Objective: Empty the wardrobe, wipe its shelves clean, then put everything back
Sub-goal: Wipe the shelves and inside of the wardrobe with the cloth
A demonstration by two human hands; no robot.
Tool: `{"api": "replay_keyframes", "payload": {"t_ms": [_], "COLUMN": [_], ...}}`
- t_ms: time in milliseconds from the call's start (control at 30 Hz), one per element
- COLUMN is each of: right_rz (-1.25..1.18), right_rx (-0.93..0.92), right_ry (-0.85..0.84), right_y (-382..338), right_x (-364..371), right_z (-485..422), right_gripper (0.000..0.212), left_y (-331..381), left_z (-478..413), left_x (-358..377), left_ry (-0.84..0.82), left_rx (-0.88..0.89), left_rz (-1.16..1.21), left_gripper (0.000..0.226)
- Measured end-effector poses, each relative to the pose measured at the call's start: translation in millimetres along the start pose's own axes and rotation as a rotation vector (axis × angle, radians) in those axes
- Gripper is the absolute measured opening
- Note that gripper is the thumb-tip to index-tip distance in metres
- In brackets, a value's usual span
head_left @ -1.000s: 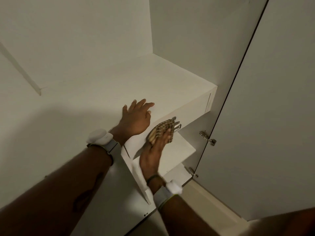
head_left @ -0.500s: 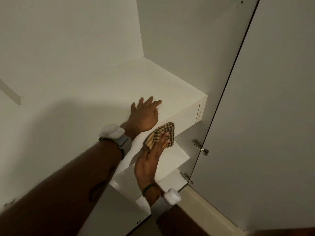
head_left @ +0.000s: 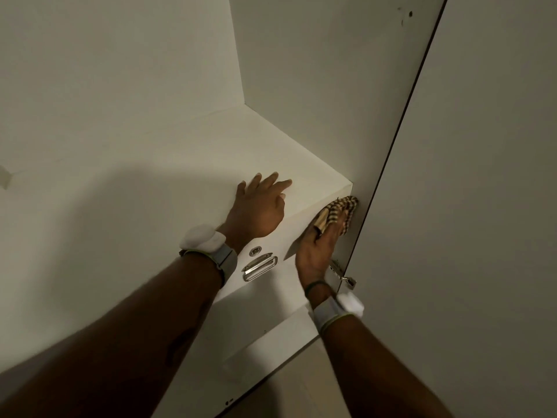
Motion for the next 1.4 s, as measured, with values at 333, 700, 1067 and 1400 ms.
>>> {"api": "replay_keyframes", "payload": {"t_ms": [333,700,1067,1400], "right_rz": [-0.075,0.032,0.289,0.852], "right_rx": [-0.046,-0.001,-0.462,-0.614], "right_ry": [-0.162,-0.112,-0.391,-1.041], "right_y": [-23.7,-19.2,-144.3,-132.7], "right_x": [48.7,-16.3,43.0,149.9], "right_z": [91.1,5.0,30.8,1.1], "right_gripper": [0.07,0.068,0.066,0.047], "left_y": [0.5,-0.6,-40.9,-115.8], "left_z": [0.3,2.8,65.9,173.2], "left_x": [-1.1,-0.3,-36.3,-22.3], "left_ry": [0.048,0.109,0.155,0.194], "left_rx": [0.002,-0.011,-0.187,-0.423], "left_rz": [0.049,0.157,0.528,0.138], "left_gripper": [0.047,0.042,0.03,0.047]}}
Point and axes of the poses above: each hand's wrist, its own z-axis away from the middle knuckle, its own x-axis out of the palm, y = z × x, the point moved 4 cm from there along -z, towards the middle knuckle, and after that the axes turned 11 degrees about -y, right-handed, at the moved point
